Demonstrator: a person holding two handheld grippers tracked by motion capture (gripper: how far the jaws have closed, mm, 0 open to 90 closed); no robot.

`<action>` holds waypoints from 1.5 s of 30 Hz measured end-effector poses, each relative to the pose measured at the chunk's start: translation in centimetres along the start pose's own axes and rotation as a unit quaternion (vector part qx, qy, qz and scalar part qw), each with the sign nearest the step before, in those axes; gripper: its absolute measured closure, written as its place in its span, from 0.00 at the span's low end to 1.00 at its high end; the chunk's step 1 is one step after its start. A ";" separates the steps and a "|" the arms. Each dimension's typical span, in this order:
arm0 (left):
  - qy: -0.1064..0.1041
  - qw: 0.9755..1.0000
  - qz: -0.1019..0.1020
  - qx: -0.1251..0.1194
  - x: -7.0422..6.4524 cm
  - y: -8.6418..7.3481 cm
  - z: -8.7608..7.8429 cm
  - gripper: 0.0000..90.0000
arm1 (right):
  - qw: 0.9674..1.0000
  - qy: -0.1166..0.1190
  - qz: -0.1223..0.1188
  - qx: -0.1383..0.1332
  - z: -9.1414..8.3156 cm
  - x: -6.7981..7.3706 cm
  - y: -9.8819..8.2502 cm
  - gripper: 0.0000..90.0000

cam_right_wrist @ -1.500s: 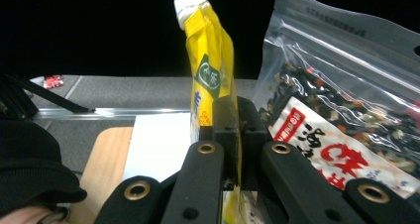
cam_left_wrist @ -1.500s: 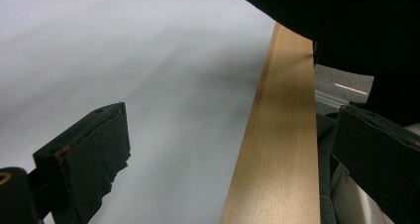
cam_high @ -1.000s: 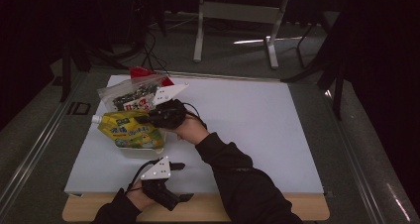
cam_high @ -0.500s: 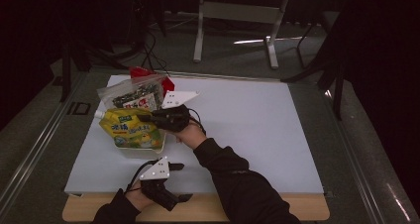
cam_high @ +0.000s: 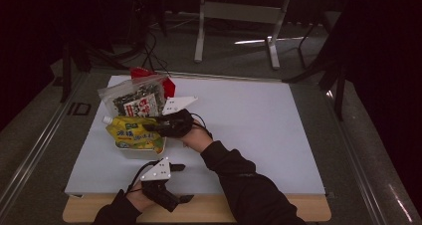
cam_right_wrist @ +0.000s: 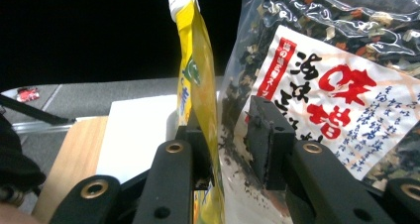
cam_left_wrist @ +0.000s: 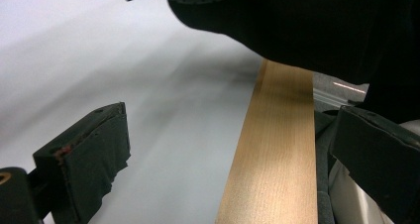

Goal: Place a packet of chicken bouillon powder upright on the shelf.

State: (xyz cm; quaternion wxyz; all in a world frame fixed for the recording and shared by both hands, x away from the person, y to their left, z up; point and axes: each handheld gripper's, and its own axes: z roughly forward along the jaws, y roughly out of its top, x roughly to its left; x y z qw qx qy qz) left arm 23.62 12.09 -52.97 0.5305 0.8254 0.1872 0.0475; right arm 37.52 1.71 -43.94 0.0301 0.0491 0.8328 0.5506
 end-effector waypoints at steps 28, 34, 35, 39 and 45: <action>-0.006 1.000 -0.003 0.004 0.0 -0.2 0.5 0.03 | 0.998 -0.023 0.050 0.026 -7.1 0.0 -7.5 0.19; -0.005 1.000 -0.004 0.004 0.1 -0.2 0.6 0.03 | 0.997 -0.039 0.063 0.022 -8.1 0.0 -9.1 0.20; -0.004 1.000 -0.003 0.004 0.1 -0.2 0.5 0.03 | 0.997 -0.044 0.063 0.022 -8.3 0.0 -9.3 0.20; -0.003 1.000 -0.004 0.004 0.1 -0.3 0.5 0.03 | 0.996 -0.053 0.073 0.022 -8.8 -0.1 -10.3 0.20; -0.002 1.000 0.000 0.006 0.0 -0.3 0.6 0.03 | 0.995 -0.061 0.079 0.028 -9.1 -0.2 -11.9 0.20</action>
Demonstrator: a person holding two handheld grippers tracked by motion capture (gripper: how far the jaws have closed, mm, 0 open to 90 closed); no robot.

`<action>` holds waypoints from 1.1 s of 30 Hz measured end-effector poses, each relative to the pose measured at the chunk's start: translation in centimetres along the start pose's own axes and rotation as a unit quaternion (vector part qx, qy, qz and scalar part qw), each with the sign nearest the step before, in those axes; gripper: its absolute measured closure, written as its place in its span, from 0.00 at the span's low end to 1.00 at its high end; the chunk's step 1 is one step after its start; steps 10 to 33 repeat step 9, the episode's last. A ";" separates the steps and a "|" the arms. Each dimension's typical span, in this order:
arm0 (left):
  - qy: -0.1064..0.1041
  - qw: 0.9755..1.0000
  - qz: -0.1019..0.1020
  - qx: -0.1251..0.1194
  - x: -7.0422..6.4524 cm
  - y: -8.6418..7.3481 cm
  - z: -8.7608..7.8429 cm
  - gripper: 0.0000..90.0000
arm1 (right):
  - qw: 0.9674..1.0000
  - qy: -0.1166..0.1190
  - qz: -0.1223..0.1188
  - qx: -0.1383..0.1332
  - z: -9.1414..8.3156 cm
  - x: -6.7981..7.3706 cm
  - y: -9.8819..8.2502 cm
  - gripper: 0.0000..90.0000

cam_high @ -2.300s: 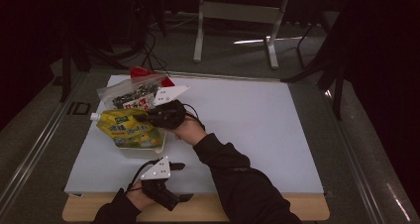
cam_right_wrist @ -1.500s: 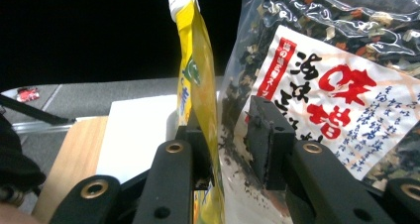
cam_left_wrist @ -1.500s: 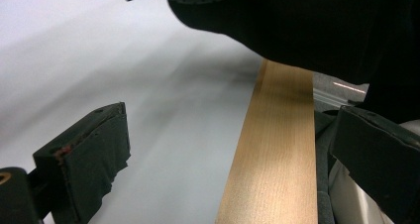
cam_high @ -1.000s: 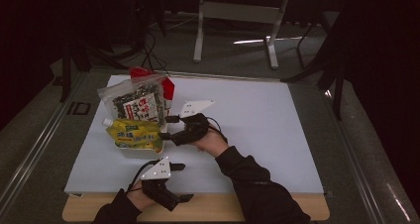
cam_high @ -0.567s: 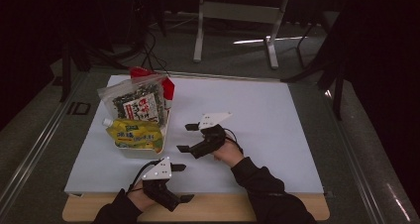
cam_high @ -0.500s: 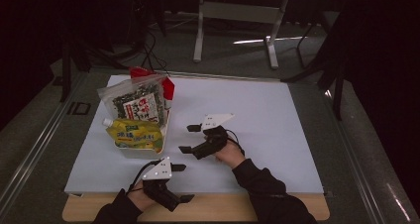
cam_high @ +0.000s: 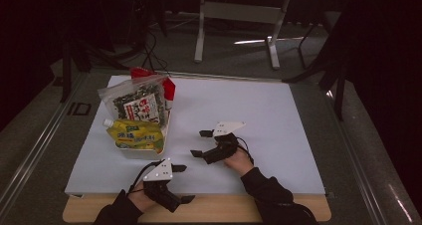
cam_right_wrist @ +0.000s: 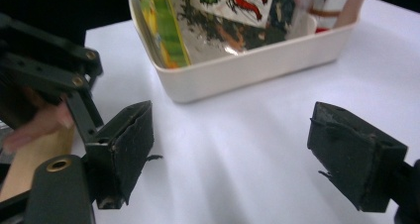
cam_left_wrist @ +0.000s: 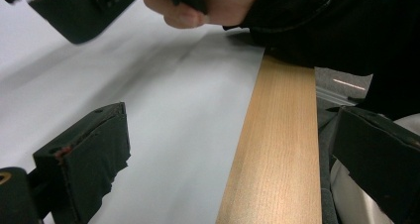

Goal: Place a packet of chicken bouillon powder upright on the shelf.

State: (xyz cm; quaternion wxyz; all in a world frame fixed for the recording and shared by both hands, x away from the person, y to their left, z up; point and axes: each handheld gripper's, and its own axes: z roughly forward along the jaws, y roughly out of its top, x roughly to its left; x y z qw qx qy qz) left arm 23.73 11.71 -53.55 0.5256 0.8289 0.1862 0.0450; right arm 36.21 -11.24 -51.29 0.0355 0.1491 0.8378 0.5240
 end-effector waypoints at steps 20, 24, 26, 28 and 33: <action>0.006 1.000 -0.001 -0.003 0.1 -0.1 -0.2 0.03 | 1.000 0.000 0.004 0.004 0.2 -0.6 -0.7 0.20; 0.006 1.000 -0.001 -0.003 0.1 -0.1 -0.2 0.03 | 1.000 0.000 0.004 0.004 0.2 -0.6 -0.7 0.20; 0.006 1.000 -0.001 -0.003 0.1 -0.1 -0.2 0.03 | 1.000 0.000 0.004 0.004 0.2 -0.6 -0.7 0.20; 0.006 1.000 -0.001 -0.003 0.1 -0.1 -0.2 0.03 | 1.000 0.000 0.004 0.004 0.2 -0.6 -0.7 0.20; 0.006 1.000 -0.001 -0.003 0.1 -0.1 -0.2 0.03 | 1.000 0.000 0.004 0.004 0.2 -0.6 -0.7 0.20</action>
